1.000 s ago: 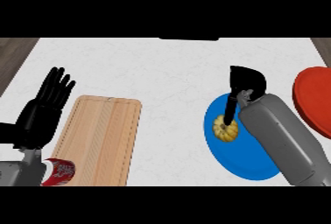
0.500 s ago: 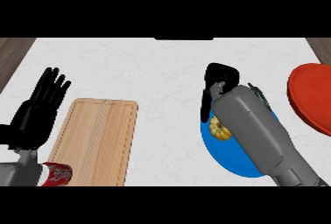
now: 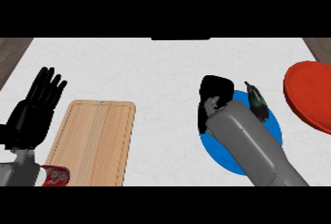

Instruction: Pick the squash from the plate and place it in the bowl

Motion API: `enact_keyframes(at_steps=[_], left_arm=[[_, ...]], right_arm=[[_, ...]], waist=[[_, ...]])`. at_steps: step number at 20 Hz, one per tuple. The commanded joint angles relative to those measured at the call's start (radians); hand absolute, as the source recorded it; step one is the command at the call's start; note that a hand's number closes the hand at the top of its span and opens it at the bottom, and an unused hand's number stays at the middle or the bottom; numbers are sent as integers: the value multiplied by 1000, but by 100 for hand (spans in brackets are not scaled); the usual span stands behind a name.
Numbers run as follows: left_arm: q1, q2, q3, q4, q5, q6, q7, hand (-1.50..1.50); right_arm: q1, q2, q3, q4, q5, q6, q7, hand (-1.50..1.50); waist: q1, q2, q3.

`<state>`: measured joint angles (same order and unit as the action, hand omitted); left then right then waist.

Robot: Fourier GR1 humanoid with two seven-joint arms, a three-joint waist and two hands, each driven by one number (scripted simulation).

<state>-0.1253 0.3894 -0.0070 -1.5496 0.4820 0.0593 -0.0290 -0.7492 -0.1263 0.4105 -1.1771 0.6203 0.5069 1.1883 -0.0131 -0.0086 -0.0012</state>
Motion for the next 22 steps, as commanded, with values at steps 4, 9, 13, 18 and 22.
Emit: enact_keyframes(at_steps=[4, 9, 13, 18, 22], left_arm=[[-3, -25, -19, -13, -30, 3, 10, 0], [-42, -11, 27, 9, -1, -26, 37, 0], [40, 1, 39, -43, 11, -60, 26, 0], [8, -33, 16, -31, -47, -9, 34, 0], [42, -87, -35, -105, -82, 29, 44, 0]], right_arm=[[99, -22, 28, -139, 96, 65, 161, -150], [116, 23, 18, -132, 162, 66, 128, -150], [179, 11, -9, -149, 182, 101, 113, -150], [187, 59, -40, -114, 234, 105, 100, -150], [214, 54, -67, -63, 282, 74, 30, -150]], waist=[[0, 3, 1], [8, 7, 1], [13, 5, 1], [13, 7, 1], [18, 6, 1]])
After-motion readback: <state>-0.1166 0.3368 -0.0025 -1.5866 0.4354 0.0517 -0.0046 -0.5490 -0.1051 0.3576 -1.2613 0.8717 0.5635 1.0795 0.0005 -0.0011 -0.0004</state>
